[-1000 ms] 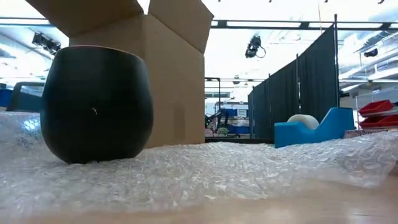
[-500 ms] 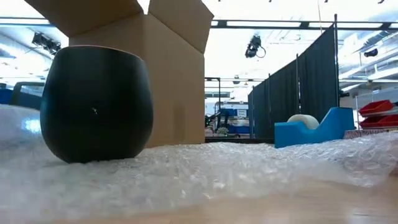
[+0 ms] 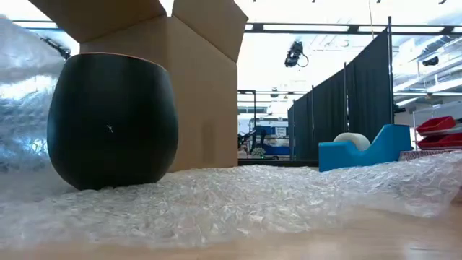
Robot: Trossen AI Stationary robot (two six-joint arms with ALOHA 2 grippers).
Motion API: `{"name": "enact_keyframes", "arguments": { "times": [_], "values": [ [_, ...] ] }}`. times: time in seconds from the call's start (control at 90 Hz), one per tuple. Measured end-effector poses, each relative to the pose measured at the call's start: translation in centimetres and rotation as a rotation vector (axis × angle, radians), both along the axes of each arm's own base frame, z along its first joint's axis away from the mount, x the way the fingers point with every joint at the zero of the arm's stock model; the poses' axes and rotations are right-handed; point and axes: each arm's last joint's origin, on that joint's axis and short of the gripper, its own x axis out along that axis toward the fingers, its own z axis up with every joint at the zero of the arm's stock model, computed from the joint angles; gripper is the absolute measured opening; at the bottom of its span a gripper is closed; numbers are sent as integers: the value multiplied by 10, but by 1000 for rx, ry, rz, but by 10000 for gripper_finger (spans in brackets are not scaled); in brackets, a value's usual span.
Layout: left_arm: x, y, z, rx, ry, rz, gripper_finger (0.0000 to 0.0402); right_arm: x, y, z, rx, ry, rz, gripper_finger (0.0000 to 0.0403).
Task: Wrap mug
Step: Wrap the mug with the bubble wrap
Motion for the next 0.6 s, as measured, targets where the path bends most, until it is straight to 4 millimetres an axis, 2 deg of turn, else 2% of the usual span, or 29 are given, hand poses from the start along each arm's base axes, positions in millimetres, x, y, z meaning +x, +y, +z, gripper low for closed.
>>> {"name": "enact_keyframes", "arguments": {
  "times": [0.178,0.356,0.6],
  "values": [
    [16,4,4,31,-102,-21,4,6,-5,-15,-3,23,-29,190],
    [32,5,11,24,-209,-53,30,10,-10,-29,-12,55,-49,190],
    [48,11,17,99,-326,-64,73,12,-11,-31,-8,45,-50,190]
  ]
}}
